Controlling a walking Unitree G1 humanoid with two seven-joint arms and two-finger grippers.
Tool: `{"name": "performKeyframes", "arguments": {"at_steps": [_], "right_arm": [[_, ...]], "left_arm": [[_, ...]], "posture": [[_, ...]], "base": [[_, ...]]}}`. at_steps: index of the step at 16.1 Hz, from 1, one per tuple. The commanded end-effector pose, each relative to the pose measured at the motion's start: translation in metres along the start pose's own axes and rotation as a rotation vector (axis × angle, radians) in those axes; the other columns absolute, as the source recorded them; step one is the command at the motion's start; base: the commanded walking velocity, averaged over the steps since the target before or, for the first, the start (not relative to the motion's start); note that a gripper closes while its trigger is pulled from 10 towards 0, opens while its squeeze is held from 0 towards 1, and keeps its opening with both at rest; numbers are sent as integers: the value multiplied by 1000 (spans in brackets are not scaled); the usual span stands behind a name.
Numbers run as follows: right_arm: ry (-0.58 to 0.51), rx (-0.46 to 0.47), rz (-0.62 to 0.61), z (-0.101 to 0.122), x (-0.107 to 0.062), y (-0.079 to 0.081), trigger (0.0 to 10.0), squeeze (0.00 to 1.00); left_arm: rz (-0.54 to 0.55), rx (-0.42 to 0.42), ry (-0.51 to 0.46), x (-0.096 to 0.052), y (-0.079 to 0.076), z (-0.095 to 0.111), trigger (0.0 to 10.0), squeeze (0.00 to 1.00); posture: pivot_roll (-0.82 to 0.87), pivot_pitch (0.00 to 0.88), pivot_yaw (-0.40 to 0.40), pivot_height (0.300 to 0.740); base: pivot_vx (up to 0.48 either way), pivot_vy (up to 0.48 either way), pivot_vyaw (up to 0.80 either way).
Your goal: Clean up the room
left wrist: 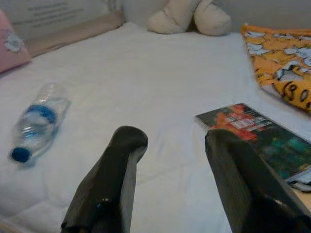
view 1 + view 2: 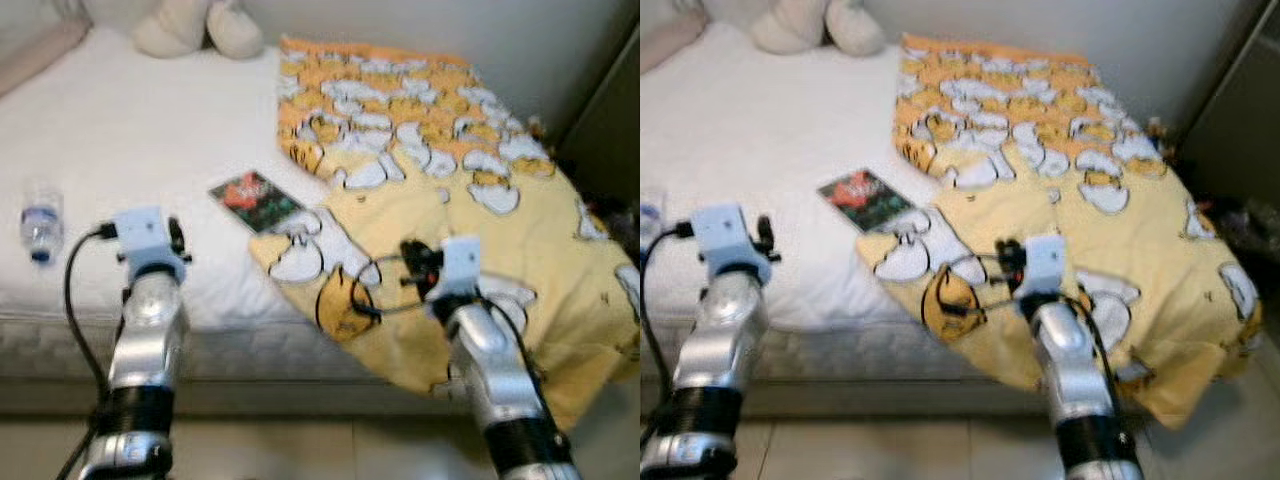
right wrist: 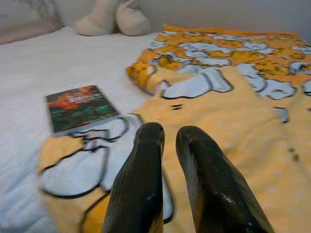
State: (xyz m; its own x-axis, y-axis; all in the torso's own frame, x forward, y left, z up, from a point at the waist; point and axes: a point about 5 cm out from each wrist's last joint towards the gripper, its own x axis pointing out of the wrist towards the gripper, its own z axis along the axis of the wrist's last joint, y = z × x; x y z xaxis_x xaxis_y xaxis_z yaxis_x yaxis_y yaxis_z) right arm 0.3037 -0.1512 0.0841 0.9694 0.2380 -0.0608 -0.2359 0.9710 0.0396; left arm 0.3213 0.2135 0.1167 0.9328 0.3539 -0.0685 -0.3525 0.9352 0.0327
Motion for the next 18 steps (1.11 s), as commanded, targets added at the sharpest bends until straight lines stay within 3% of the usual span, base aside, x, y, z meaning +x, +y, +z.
{"name": "performKeyframes", "arguments": {"at_steps": [1, 8, 10, 15, 18], "right_arm": [[-12, -9, -49, 4, -4, -15, 10000, 310], [-7, -19, -45, 3, -5, -13, 10000, 286], [-4, -20, -39, 1, -5, -10, 10000, 298], [0, -18, -28, -1, -7, -5, 10000, 310], [1, -19, -31, -2, -10, -5, 10000, 302]], "left_arm": [[-50, -4, -9, -2, -12, 2, 10000, 0], [-95, -3, -19, 0, -10, 2, 10000, 0], [-103, 10, -19, 2, -8, 3, 10000, 0], [-159, 41, -12, 4, -13, 2, 10000, 0], [-172, 52, -2, 4, -17, 1, 10000, 0]], "posture": [[-38, 0, -54, 740], [-30, 0, -57, 740], [-26, 0, -56, 740], [-30, 0, -53, 740], [-38, 0, -48, 740]], "base": [[480, 0, 763], [473, 0, 107], [0, 480, 0], [0, 479, -626], [0, 0, 0]]}}
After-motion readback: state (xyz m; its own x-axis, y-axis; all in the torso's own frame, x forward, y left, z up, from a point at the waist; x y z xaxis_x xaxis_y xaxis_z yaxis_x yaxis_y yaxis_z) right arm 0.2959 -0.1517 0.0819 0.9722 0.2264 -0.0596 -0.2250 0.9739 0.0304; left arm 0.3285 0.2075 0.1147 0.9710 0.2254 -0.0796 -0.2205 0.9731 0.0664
